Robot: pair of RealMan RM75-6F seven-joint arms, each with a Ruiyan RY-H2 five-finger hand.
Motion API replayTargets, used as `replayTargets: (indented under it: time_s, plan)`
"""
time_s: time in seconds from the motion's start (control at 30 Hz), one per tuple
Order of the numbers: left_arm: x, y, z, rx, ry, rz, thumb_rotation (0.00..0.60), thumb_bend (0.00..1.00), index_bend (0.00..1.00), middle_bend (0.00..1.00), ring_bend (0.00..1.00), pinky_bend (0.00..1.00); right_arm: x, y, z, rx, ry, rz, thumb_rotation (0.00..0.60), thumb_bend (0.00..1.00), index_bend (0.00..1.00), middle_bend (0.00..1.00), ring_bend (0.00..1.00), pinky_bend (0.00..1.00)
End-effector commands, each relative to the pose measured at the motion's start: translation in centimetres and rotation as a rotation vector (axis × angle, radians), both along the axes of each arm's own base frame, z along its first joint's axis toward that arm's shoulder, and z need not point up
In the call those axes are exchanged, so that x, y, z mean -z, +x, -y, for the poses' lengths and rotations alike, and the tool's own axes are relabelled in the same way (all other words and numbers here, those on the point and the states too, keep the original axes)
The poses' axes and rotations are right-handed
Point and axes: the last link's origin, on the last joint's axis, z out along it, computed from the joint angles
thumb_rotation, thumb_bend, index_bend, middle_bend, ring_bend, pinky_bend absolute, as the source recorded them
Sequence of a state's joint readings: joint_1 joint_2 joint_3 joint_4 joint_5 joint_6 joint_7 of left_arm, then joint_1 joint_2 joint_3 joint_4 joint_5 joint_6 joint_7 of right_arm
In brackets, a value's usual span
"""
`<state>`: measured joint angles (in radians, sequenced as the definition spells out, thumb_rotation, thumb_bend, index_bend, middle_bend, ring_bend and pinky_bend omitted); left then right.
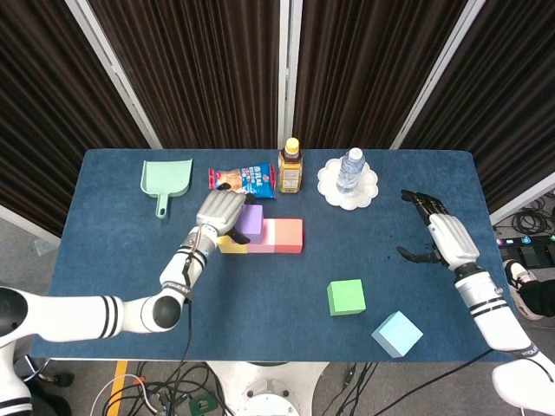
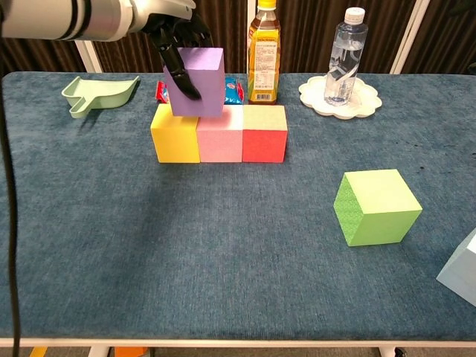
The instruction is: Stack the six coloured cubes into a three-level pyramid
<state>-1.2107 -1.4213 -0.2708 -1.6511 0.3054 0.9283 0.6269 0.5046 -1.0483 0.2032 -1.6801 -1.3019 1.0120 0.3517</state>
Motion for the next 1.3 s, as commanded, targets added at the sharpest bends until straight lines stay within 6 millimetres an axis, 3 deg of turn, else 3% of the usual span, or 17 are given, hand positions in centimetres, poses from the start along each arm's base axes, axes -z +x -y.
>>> replayTargets:
  time_s: [0.03, 1.3]
  plan:
    - [0.4, 0.2, -0.2, 0.001, 0.006, -0.021, 0.6, 0.1, 0.33, 0.44, 0.35, 0.13, 0.0, -0.1, 0.1, 0.004, 0.0, -0.001, 0.6, 0.17, 0.0, 0.12, 0.0, 0.0]
    - [1.9, -0.7, -0.6, -0.014, -0.01, -0.053, 0.6, 0.1, 0.33, 0.44, 0.35, 0.13, 0.4, -0.5, 0.7, 0.021, 0.007, 0.002, 0.6, 0.17, 0.0, 0.12, 0.0, 0.0]
